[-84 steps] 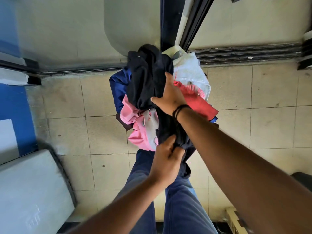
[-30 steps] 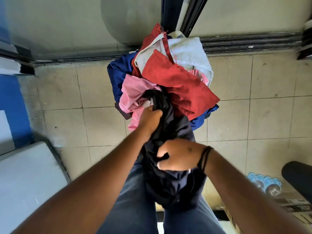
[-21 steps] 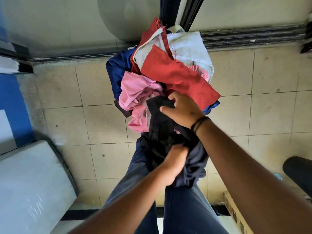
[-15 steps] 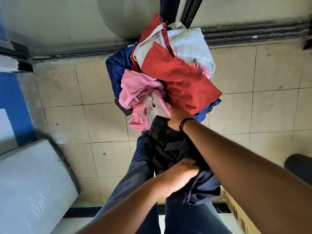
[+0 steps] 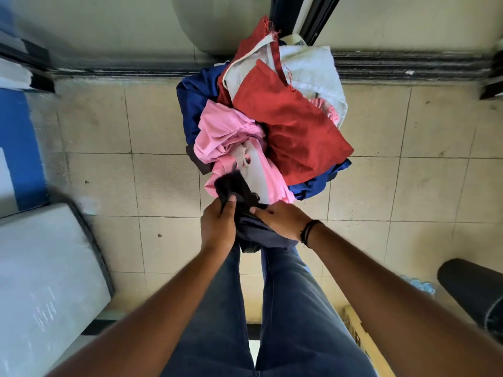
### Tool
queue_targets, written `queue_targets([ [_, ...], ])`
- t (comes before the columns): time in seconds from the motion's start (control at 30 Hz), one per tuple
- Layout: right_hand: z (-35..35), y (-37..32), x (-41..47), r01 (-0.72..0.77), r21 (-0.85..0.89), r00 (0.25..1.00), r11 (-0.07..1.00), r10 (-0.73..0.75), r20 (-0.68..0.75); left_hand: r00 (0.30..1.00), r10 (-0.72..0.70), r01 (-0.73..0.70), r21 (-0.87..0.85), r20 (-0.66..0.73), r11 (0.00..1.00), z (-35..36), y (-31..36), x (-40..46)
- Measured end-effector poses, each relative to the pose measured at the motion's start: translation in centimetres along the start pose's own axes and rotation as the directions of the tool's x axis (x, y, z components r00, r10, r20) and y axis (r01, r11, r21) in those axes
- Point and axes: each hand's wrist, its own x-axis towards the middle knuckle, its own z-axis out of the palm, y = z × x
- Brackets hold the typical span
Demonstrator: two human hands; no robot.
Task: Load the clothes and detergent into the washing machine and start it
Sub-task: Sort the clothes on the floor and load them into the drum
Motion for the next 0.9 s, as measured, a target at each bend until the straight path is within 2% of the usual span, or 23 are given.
queue_targets([
  [0.07, -1.0, -1.6, -2.5, 0.106, -0.028, 0.977, 0.994, -0.109, -0.184, 0.996, 0.054, -0.052, 0.038, -0.064, 0.998, -1.0, 0.2, -1.4],
  [0.13, -2.1, -3.5, -5.1, 0.224, -0.056, 0.923, 0.973, -0.231, -0.308, 0.995, 0.053, -0.045, 0.096, -0.08, 0.994, -2.4, 0.2, -3.0],
  [0.27, -4.3, -6.4, -10.8, 0.368, -0.147, 0.88, 0.918, -0.395, -0.265, 0.998, -0.055, 0.05, 0.161, 0.026, 0.986, -5.5, -0.1, -7.1],
  [0.33, -4.6, -6.5, -12.9, 0.353, -0.251, 0.889, 0.901, -0.407, -0.208, 0.998, -0.056, 0.047, 0.198, 0.041, 0.979, -7.2, 0.6, -9.4],
  [0.43, -4.8, -5.4, -15.3, 0.221, -0.467, 0.925, 0.856, -0.335, -0.177, 1.0, 0.006, -0.01, 0.177, 0.024, 0.984, -9.5, 2.1, -11.9],
  [0.57, -5.1, -5.2, -18.5, 0.308, -0.374, 0.823, 0.875, -0.442, -0.357, 0.992, 0.123, -0.122, 0.029, -0.029, 0.992, -11.5, 3.6, -14.9],
  [0.7, -3.8, -5.6, -20.0, 0.278, -0.371, 0.859, 0.886, -0.402, -0.316, 0.961, 0.276, -0.272, -0.123, 0.015, 0.954, -12.6, 3.5, -16.9],
  [0.77, -2.6, -6.8, -20.9, 0.345, -0.35, 0.818, 0.871, -0.462, -0.342, 0.925, 0.378, -0.367, -0.196, 0.023, 0.909, -13.2, 3.3, -18.0],
  [0.83, -0.4, -8.9, -22.2, 0.464, -0.318, 0.781, 0.827, -0.551, -0.293, 0.872, 0.49, -0.474, -0.255, -0.003, 0.843, -14.0, 3.3, -20.1],
  [0.9, 2.0, -10.8, -23.1, 0.551, -0.22, 0.763, 0.805, -0.593, -0.257, 0.834, 0.552, -0.521, -0.302, 0.02, 0.798, -14.7, 2.9, -22.0],
])
